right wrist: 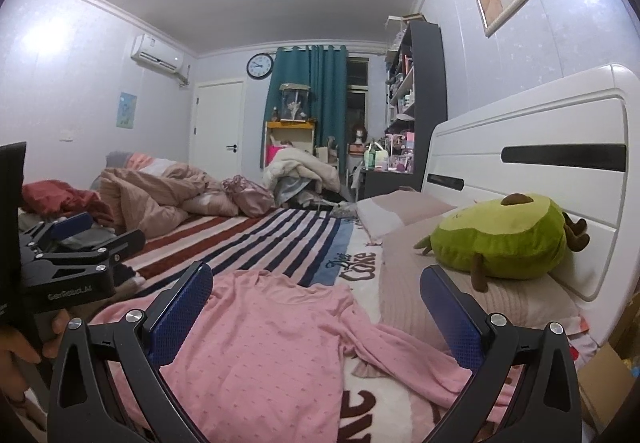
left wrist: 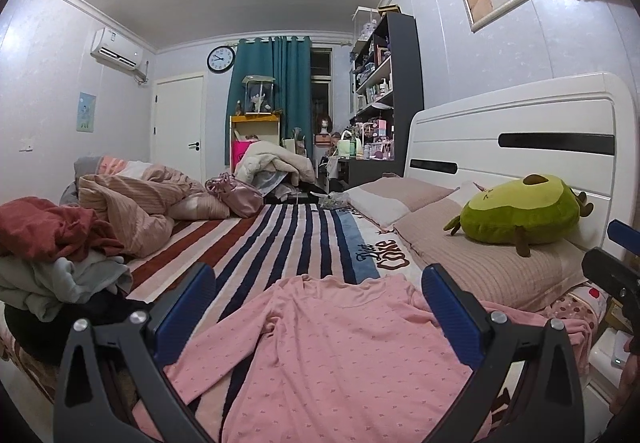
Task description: Fold small clothes
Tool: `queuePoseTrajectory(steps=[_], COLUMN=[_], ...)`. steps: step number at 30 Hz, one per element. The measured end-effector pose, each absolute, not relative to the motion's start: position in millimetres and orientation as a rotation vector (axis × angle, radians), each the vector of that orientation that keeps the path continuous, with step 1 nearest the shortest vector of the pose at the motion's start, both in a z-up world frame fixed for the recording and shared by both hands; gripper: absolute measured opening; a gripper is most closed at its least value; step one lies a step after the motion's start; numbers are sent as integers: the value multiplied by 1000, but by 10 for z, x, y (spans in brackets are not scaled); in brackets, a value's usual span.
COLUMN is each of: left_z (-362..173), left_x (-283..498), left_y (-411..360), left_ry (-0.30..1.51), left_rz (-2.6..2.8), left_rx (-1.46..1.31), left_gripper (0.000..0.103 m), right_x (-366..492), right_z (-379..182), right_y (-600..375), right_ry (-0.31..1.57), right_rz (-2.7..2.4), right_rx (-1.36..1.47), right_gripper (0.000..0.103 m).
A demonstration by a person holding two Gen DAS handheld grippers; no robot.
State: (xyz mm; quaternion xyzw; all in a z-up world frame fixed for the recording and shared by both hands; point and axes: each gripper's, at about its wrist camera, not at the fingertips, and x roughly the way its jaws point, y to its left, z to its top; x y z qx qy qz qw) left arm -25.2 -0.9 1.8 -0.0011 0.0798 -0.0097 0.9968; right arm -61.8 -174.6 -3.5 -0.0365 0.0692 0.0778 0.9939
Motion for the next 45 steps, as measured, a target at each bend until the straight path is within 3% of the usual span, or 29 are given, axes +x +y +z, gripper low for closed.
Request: queuePoseTrajectory(steps=[37,45], left_z=[-140,-360], left_x=[-118,27], left_y=[175,603], left_ry=[198,298], left_rz=[-1,47], left_rx=[-9,-62], left_gripper=[102,102], right_x=[-469,-99], right_z=[-198,-480], right_y=[-1628,-1508], right_ry=[124,236], right_rz=[215,292], right_rx=[-48,10], right_gripper=[103,103])
